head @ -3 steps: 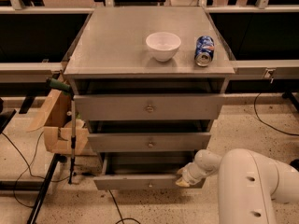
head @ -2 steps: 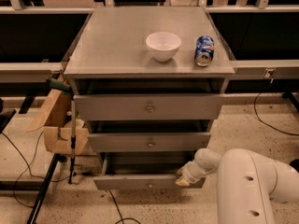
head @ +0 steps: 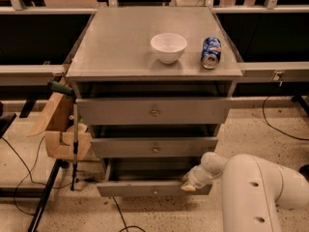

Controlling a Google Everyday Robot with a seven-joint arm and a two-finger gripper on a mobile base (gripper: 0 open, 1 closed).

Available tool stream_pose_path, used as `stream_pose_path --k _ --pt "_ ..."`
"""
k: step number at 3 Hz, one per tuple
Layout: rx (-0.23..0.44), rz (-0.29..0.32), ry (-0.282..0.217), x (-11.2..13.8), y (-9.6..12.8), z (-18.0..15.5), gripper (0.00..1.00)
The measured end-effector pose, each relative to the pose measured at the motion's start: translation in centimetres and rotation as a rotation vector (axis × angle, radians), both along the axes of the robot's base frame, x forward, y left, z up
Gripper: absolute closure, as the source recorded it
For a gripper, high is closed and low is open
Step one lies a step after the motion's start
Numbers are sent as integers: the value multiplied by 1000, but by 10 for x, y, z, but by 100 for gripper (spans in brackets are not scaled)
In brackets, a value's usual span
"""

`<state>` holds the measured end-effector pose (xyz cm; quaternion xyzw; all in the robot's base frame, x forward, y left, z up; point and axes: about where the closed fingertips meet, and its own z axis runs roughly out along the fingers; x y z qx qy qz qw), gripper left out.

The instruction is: Open bottom drawer

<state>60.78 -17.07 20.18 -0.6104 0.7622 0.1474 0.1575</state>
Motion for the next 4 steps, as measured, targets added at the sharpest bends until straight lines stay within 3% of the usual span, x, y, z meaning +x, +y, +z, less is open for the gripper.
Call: stream_pose_path --k 2,3,4 --pt "0 0 0 7 0 0 27" --pt "-7 22 5 -13 4 -2 4" --pt "-21 77 1 -54 14 -1 0"
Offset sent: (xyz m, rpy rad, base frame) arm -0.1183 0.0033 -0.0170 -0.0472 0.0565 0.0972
